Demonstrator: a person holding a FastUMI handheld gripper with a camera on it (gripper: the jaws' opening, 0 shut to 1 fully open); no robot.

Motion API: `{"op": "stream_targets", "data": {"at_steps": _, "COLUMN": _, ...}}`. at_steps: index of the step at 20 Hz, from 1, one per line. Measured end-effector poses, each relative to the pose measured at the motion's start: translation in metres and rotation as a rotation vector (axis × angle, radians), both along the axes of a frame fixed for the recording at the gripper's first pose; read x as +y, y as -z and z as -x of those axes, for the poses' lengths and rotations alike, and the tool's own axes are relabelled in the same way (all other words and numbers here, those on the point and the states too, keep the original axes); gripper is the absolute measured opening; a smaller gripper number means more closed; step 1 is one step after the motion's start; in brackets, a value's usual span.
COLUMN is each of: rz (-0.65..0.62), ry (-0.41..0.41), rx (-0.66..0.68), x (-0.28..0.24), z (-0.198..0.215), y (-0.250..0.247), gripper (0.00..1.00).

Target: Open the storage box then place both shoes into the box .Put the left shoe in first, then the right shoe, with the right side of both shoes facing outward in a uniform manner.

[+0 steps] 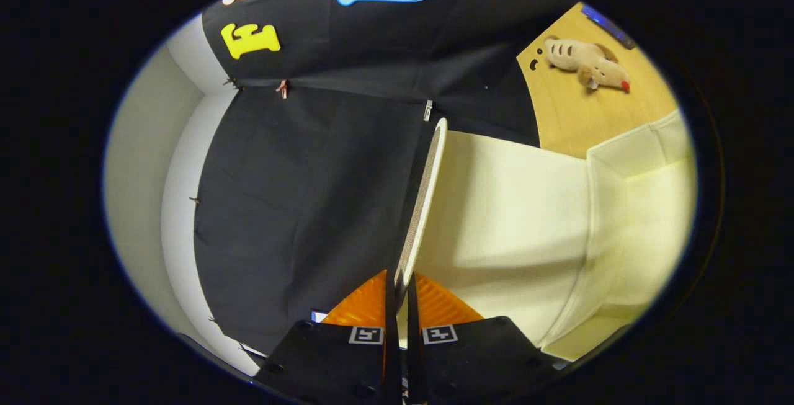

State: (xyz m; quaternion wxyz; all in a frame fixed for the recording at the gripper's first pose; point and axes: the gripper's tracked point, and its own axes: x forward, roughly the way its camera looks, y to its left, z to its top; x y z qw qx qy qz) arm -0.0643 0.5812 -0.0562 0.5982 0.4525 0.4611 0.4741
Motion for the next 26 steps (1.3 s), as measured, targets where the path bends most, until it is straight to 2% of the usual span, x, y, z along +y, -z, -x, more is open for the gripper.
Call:
{"op": "stream_targets", "data": {"at_steps": 4, "rz": 0.063, "ry": -0.006, "rx": 0.017, "x": 0.035, "z": -0.005, "y": 0.018, "gripper": 0.1}}
{"op": "stream_targets", "data": {"at_steps": 6, "rz": 0.086, "ry": 0.017, "rx": -0.011, "x": 0.04, "z": -0.01, "y": 0.023, "gripper": 0.18}}
{"op": "stream_targets", "data": {"at_steps": 10, "rz": 0.12, "ry": 0.054, "rx": -0.055, "x": 0.021, "z": -0.021, "y": 0.026, "gripper": 0.74}}
{"op": "stream_targets", "data": {"at_steps": 11, "rz": 0.149, "ry": 0.064, "rx": -0.078, "x": 0.009, "z": -0.023, "y": 0.029, "gripper": 0.78}}
{"op": "stream_targets", "data": {"at_steps": 13, "rz": 0.235, "ry": 0.097, "rx": -0.146, "x": -0.018, "z": -0.031, "y": 0.041, "gripper": 0.98}}
{"op": "stream_targets", "data": {"at_steps": 18, "rz": 0.36, "ry": 0.162, "rx": -0.28, "x": -0.094, "z": -0.041, "y": 0.046, "gripper": 0.98}}
{"op": "stream_targets", "data": {"at_steps": 21, "rz": 0.428, "ry": 0.243, "rx": -0.345, "x": -0.15, "z": -0.05, "y": 0.046, "gripper": 0.98}}
{"op": "stream_targets", "data": {"at_steps": 26, "rz": 0.618, "ry": 0.311, "rx": -0.471, "x": -0.25, "z": -0.054, "y": 0.076, "gripper": 0.98}}
